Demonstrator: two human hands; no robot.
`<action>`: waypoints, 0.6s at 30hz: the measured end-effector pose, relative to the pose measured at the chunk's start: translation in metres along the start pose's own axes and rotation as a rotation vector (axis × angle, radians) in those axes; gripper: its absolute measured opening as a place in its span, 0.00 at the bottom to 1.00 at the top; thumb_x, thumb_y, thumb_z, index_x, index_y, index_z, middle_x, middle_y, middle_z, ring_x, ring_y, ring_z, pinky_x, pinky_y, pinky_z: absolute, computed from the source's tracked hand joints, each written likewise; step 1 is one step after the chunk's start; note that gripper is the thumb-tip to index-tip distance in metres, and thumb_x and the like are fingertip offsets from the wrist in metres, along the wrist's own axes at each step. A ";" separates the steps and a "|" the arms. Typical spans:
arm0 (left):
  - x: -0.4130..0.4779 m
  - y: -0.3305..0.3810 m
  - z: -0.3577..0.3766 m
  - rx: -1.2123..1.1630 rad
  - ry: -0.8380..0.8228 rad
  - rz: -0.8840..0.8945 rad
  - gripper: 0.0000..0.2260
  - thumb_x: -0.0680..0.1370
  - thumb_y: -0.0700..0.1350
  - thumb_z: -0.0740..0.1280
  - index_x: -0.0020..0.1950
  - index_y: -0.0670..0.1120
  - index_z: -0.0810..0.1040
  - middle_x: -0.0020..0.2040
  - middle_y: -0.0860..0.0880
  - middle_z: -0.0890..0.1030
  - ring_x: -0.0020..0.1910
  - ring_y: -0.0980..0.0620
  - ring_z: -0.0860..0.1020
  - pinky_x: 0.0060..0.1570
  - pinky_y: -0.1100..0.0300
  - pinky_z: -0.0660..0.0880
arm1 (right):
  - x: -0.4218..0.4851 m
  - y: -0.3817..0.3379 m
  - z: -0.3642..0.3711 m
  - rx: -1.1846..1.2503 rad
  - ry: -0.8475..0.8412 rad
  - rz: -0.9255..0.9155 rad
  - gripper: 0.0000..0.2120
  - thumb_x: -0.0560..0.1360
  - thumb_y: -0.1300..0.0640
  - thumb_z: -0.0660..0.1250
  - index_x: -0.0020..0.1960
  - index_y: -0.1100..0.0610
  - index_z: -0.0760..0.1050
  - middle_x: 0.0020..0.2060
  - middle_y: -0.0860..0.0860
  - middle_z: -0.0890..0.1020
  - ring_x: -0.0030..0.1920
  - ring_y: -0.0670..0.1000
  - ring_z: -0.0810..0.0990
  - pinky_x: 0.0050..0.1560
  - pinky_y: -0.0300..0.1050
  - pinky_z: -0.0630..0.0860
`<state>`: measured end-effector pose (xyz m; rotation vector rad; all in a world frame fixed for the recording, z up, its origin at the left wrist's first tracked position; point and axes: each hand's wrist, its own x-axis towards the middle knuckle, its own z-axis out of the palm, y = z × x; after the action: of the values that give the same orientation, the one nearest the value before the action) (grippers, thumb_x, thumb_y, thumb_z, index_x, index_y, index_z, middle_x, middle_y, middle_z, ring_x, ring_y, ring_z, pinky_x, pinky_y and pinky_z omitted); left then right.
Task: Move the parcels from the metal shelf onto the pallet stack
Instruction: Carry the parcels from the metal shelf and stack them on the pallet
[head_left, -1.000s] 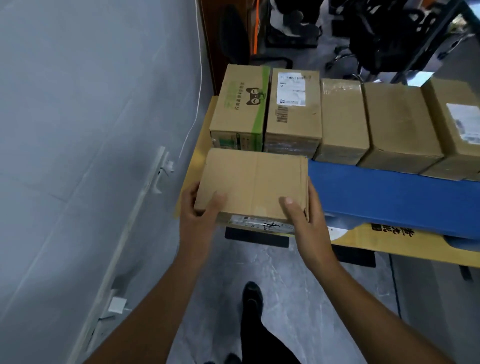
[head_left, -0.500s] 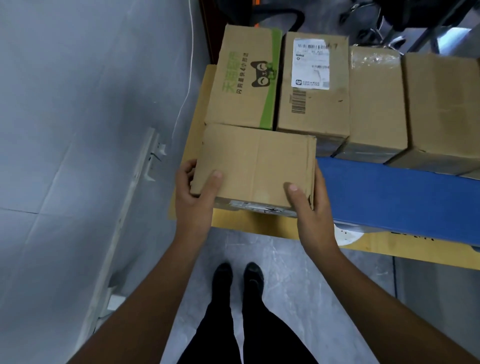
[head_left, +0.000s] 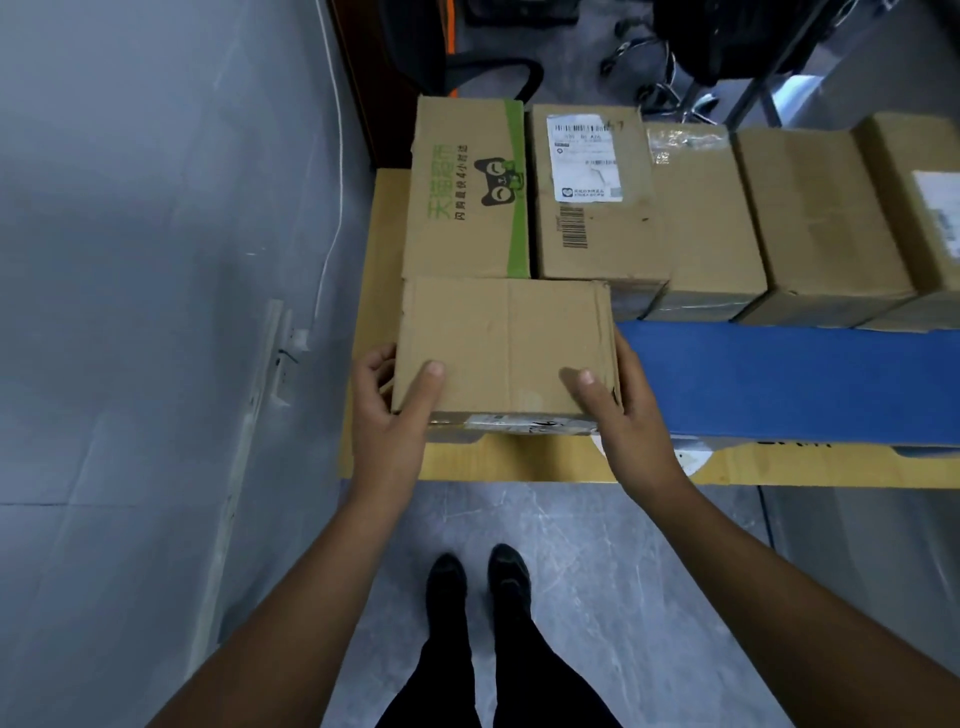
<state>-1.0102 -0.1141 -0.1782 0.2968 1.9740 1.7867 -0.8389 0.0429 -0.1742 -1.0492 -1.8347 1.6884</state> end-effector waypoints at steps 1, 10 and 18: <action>0.000 0.002 -0.003 -0.004 -0.011 -0.009 0.27 0.70 0.65 0.73 0.66 0.58 0.73 0.63 0.56 0.80 0.61 0.61 0.80 0.56 0.62 0.79 | -0.002 -0.001 -0.001 -0.001 0.022 0.006 0.40 0.75 0.31 0.64 0.83 0.41 0.58 0.68 0.25 0.72 0.69 0.28 0.70 0.60 0.24 0.71; -0.007 0.061 0.003 0.178 -0.070 0.281 0.23 0.77 0.64 0.66 0.69 0.57 0.73 0.68 0.61 0.76 0.71 0.60 0.73 0.73 0.50 0.71 | -0.072 -0.001 -0.034 0.039 0.268 0.054 0.32 0.80 0.35 0.61 0.81 0.44 0.64 0.76 0.41 0.72 0.71 0.29 0.68 0.61 0.24 0.70; -0.121 0.093 0.122 0.271 -0.591 0.533 0.24 0.78 0.67 0.63 0.72 0.63 0.71 0.68 0.70 0.69 0.71 0.69 0.67 0.65 0.76 0.61 | -0.187 -0.014 -0.137 -0.010 0.591 -0.005 0.33 0.82 0.33 0.61 0.82 0.45 0.63 0.78 0.41 0.70 0.75 0.37 0.69 0.69 0.37 0.68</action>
<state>-0.8606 -0.0485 -0.0701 1.3742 1.7761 1.4474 -0.6240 -0.0123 -0.1054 -1.3638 -1.4531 1.1863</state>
